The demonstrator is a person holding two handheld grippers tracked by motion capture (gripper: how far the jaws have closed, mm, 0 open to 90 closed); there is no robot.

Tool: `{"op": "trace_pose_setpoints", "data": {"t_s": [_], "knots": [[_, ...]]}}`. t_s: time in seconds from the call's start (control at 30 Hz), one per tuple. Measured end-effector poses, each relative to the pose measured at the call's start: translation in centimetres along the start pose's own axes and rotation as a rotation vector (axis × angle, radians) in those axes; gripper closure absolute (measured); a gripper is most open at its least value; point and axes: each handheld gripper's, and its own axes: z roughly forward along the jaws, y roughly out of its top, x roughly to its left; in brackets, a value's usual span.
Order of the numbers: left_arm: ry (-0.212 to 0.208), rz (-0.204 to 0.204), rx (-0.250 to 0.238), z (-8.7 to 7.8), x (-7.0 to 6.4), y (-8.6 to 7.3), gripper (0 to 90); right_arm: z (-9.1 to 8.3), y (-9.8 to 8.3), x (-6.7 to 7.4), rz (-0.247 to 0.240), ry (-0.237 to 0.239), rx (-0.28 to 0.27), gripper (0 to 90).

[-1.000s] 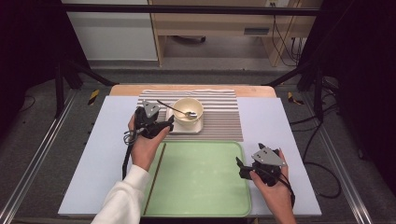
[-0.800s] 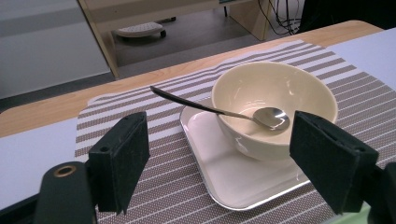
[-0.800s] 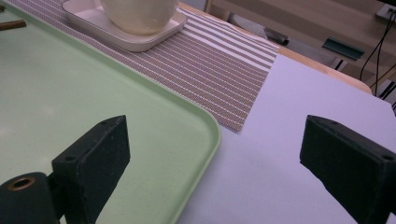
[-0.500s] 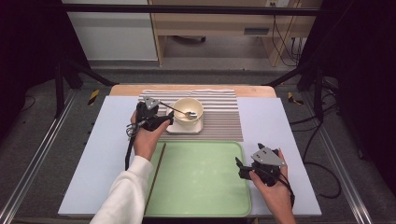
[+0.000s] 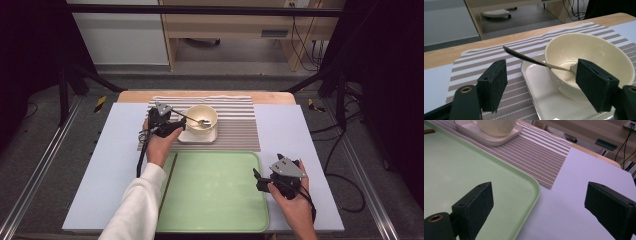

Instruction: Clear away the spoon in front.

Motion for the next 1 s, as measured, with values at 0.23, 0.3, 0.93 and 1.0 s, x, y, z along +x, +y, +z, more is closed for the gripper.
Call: {"op": "trace_pose_setpoints", "data": {"t_s": [0.23,0.3,0.93,1.0], "knots": [[0.002,0.003,-0.056,0.7,0.5,-0.3,36.4,0.1,0.0,0.1,-0.005,-0.002,0.005,8.5],[-0.001,-0.007,-0.062,0.8,0.5,-0.3,39.0,0.1,0.0,0.1,-0.007,-0.001,0.009,8.5],[-0.032,-0.127,-0.084,1.7,1.1,-0.8,62.4,0.1,-0.1,0.1,-0.011,0.002,0.017,8.6],[-0.033,-0.137,-0.095,1.5,1.2,-0.7,64.5,0.2,-0.1,0.1,-0.011,0.003,0.018,8.6]]}}
